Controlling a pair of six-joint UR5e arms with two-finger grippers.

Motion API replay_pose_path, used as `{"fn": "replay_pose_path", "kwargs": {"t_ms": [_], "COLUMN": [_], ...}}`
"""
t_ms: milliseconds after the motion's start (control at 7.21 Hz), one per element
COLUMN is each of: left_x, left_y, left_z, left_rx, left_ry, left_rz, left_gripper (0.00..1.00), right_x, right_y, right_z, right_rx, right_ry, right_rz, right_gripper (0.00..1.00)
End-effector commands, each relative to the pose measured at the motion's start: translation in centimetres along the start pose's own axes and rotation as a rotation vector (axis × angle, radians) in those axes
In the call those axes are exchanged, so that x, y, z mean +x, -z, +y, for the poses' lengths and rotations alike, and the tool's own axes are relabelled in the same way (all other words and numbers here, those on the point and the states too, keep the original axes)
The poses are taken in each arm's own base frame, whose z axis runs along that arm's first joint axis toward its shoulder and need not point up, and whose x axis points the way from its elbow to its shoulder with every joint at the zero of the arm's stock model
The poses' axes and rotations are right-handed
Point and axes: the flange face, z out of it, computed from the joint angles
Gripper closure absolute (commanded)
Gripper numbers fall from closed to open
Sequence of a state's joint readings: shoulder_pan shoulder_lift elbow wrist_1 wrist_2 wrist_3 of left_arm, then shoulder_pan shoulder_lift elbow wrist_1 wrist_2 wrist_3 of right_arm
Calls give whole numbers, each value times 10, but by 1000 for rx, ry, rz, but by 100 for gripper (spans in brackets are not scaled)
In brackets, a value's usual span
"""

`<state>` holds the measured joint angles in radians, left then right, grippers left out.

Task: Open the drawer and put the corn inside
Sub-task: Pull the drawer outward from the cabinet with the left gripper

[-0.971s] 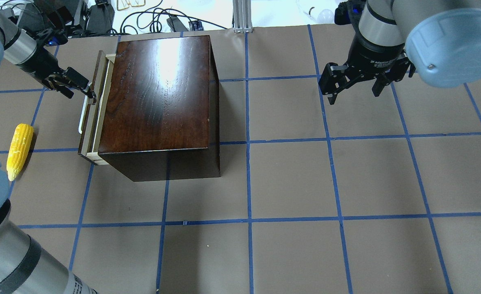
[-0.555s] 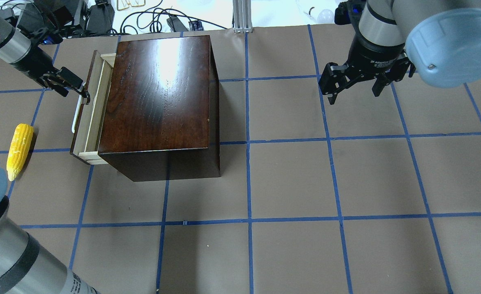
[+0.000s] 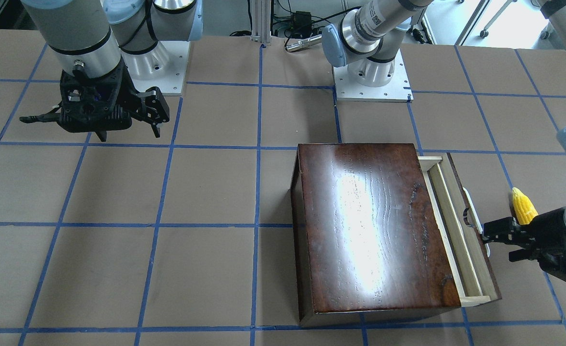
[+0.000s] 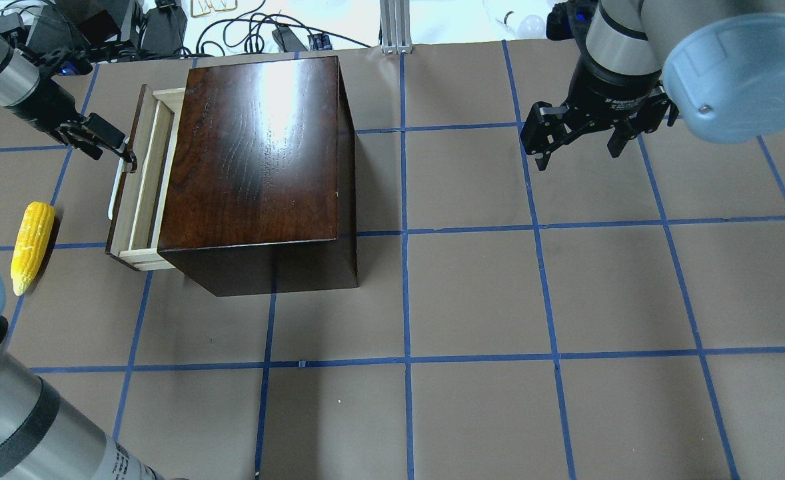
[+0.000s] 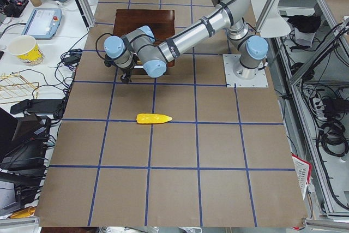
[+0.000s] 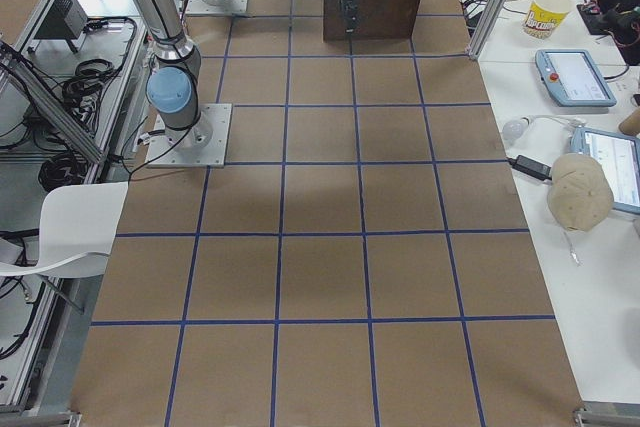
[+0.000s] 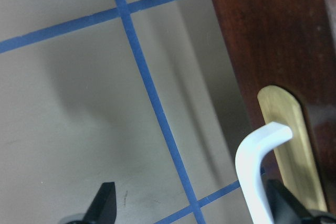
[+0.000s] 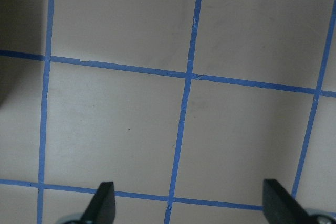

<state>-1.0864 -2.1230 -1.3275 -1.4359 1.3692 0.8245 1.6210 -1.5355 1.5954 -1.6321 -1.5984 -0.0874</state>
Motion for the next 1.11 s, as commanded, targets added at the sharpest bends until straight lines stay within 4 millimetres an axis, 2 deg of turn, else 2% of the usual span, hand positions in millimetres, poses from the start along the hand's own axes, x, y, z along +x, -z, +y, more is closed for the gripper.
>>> {"fn": "replay_pose_path", "kwargs": {"t_ms": [0,277,555,971], "left_x": [-4,-7,-21,-20], "left_y": [6,7,10,15], "left_z": [-4,-3,6,7], "left_rx": [2,-8,-10,-13], "left_ry": [-2,-39,-24,-32], "left_rz": [-10,-24,-32,-42], "left_gripper": [0,0,0,0], "right_x": [0,0,1,1], "right_y": [0,0,0,0], "right_z": [0,0,0,0], "right_rx": [0,0,0,0], "right_ry": [0,0,-3,-3], "right_rz": [0,0,0,0], "right_gripper": [0,0,0,0]}}
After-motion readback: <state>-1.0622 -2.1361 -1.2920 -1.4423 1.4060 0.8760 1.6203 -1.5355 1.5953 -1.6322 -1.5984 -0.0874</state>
